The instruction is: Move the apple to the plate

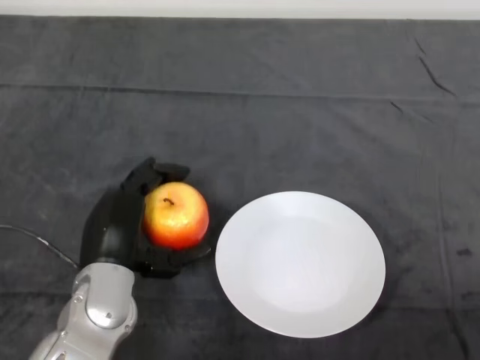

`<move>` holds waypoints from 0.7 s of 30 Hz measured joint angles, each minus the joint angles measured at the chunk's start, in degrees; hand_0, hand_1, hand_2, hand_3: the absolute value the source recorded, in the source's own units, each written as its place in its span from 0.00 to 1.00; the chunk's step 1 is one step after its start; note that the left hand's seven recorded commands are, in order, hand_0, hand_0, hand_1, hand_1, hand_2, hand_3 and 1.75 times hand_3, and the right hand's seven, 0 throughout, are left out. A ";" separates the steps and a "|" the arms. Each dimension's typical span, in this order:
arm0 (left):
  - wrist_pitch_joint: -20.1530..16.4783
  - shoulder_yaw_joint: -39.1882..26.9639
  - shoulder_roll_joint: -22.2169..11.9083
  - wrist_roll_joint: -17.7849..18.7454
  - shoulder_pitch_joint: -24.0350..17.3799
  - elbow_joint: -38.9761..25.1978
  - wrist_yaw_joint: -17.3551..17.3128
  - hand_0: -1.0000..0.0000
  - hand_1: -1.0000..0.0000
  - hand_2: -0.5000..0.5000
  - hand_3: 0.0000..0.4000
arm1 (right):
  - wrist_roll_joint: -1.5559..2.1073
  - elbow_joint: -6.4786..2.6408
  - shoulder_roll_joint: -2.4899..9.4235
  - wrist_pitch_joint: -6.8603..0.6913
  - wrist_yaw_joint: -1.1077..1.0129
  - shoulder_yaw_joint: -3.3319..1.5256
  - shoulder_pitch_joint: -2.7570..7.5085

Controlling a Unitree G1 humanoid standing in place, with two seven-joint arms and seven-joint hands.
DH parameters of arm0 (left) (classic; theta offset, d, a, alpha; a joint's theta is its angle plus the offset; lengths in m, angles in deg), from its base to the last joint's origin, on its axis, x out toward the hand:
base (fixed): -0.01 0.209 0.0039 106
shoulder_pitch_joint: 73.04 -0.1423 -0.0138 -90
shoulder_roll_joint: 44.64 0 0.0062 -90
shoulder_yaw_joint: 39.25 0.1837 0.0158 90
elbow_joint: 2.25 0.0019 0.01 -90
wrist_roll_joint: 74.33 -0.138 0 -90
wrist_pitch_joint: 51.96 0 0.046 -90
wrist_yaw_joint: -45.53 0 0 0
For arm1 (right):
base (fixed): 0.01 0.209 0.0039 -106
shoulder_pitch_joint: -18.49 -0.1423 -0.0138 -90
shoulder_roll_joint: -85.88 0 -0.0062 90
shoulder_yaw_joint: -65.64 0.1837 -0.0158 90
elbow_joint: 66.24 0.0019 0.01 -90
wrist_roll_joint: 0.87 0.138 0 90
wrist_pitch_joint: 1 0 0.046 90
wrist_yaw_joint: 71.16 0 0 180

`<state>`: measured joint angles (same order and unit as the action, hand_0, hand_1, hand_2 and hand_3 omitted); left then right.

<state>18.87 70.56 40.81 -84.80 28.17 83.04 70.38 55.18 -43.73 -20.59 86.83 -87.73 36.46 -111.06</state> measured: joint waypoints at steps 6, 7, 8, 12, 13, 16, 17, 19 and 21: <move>-0.46 2.64 1.32 -0.22 2.82 -0.14 1.59 0.00 0.00 0.50 1.00 | 0.00 0.00 0.00 0.00 0.00 -0.01 0.00; -0.47 2.91 1.53 -0.34 3.24 -0.14 1.74 0.00 0.00 0.50 1.00 | 0.00 0.00 0.00 0.00 0.00 -0.01 0.00; -0.47 3.58 1.58 -1.00 3.74 -0.14 2.02 0.00 0.00 0.50 1.00 | 0.00 0.00 0.00 0.00 0.00 -0.01 0.00; -0.49 5.04 1.96 -1.24 4.58 -0.14 2.59 0.00 0.00 0.50 1.00 | 0.00 0.00 0.00 0.00 0.00 0.01 0.00; -0.53 5.52 1.98 -1.24 4.84 -0.14 2.73 0.00 0.00 0.50 1.00 | 0.00 0.00 0.00 0.00 0.00 0.01 0.00; -0.54 7.56 2.30 -1.23 6.11 -0.14 3.20 0.00 0.00 0.50 1.00 | 0.00 0.00 0.00 0.00 0.00 0.00 0.00; -0.54 8.09 2.48 -1.23 6.37 -0.13 3.48 0.00 0.00 0.50 1.00 | 0.00 0.00 0.00 0.00 0.00 0.00 0.00; -0.54 9.26 2.84 -1.20 6.90 -0.10 3.55 0.00 0.00 0.50 1.00 | 0.00 0.00 0.00 0.00 0.00 0.00 0.00; -0.54 10.48 3.02 -1.15 8.13 0.19 3.59 0.00 0.00 0.50 1.00 | 0.00 0.00 0.00 0.00 0.00 0.00 0.00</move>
<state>18.33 81.05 43.83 -85.95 36.30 83.23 73.98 55.18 -43.73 -20.59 86.84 -87.73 36.46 -111.06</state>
